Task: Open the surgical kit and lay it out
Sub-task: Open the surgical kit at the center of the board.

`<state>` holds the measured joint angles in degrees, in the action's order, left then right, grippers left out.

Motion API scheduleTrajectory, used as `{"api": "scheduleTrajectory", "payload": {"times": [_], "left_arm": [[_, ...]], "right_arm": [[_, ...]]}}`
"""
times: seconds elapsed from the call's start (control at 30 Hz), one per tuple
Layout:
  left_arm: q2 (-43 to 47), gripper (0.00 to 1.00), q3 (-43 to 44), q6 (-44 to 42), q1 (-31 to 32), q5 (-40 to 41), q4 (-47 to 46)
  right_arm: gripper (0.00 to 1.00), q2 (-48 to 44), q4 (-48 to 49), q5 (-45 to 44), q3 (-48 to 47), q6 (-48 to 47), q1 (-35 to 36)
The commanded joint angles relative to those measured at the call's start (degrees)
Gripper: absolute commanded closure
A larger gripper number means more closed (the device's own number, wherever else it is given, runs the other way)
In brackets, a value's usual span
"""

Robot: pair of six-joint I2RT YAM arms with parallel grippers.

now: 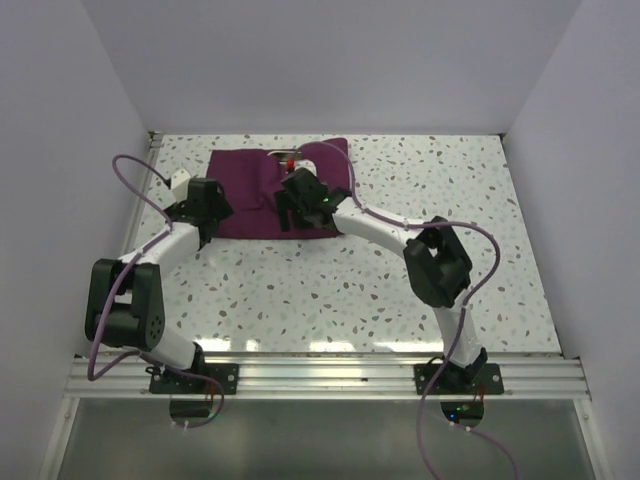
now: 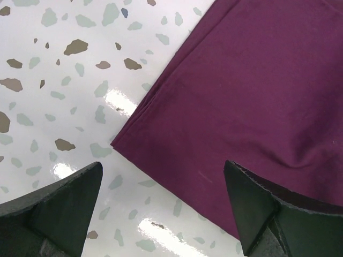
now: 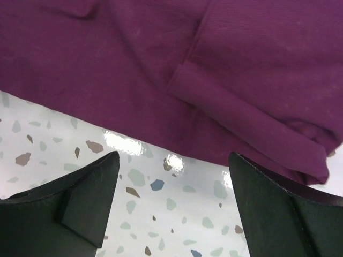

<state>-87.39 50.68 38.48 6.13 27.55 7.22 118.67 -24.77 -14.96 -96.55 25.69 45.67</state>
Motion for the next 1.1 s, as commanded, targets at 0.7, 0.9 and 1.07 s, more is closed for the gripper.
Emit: {"api": "scheduleTrajectory", "payload": {"times": [0.7,0.9,1.07], "left_arm": [[0.56,0.0,-1.63,-0.25,-0.33,-1.97,-6.26],[-0.93,0.0,-1.81,-0.33,-0.33,-2.5,-6.34],[-1.11,0.01,-1.81,-0.42,-0.33,-2.59,-6.26]], "right_arm": [[0.54,18.09,-5.2,-12.11,-19.38,-10.4,1.0],[1.0,14.49,-4.67,-17.29,-18.76,-9.08,0.74],[1.0,7.47,-2.04,-22.73,-15.43,-8.91,-0.58]]}}
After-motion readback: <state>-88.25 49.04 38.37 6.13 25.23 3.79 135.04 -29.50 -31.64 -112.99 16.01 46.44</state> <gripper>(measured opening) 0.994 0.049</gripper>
